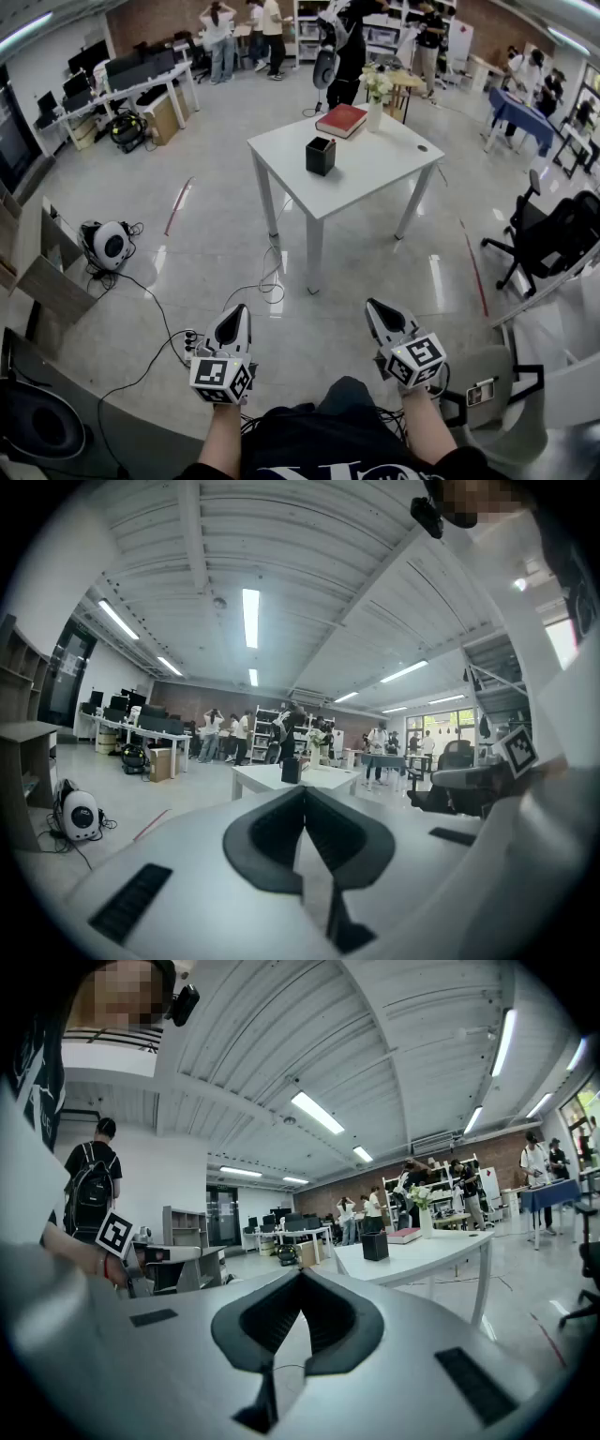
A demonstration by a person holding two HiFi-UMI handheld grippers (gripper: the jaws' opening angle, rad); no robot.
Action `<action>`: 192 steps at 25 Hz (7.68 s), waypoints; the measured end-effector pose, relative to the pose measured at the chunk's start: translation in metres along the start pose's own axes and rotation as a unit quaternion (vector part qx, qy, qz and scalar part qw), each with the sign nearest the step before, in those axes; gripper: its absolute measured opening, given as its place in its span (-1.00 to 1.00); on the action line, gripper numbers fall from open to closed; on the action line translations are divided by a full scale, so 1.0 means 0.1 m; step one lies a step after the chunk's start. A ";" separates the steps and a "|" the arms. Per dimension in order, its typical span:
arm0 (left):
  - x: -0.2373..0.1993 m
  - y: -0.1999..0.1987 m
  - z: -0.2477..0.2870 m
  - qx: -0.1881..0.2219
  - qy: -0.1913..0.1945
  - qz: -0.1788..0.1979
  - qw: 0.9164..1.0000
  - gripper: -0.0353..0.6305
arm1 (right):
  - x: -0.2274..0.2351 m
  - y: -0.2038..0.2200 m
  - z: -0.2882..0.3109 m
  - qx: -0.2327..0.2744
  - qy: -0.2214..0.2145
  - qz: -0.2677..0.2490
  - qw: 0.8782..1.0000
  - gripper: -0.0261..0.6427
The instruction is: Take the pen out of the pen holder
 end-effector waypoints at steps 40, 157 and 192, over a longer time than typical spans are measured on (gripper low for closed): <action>-0.72 -0.06 1.65 -0.039 0.000 -0.034 0.999 -0.88 | 1.09 -0.24 1.38 -0.032 0.021 0.051 0.998 -0.52; -1.99 -0.34 6.27 -0.079 -0.003 -0.067 0.995 -0.88 | 3.57 -1.15 5.51 -0.148 -0.119 -0.045 0.981 -0.66; -1.93 -0.53 6.24 -0.053 0.000 -0.052 0.997 -0.88 | 3.69 -1.75 5.26 -0.056 -0.118 -0.016 0.991 -0.67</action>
Point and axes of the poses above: the fingertips, and each gripper's own axes: z forward along the fingers, x to its right, y out of its underside, the point moved 10 cm from there along -z, backward along the fingers, and after that the axes turned 4 degrees about z, right-handed, at the moved point
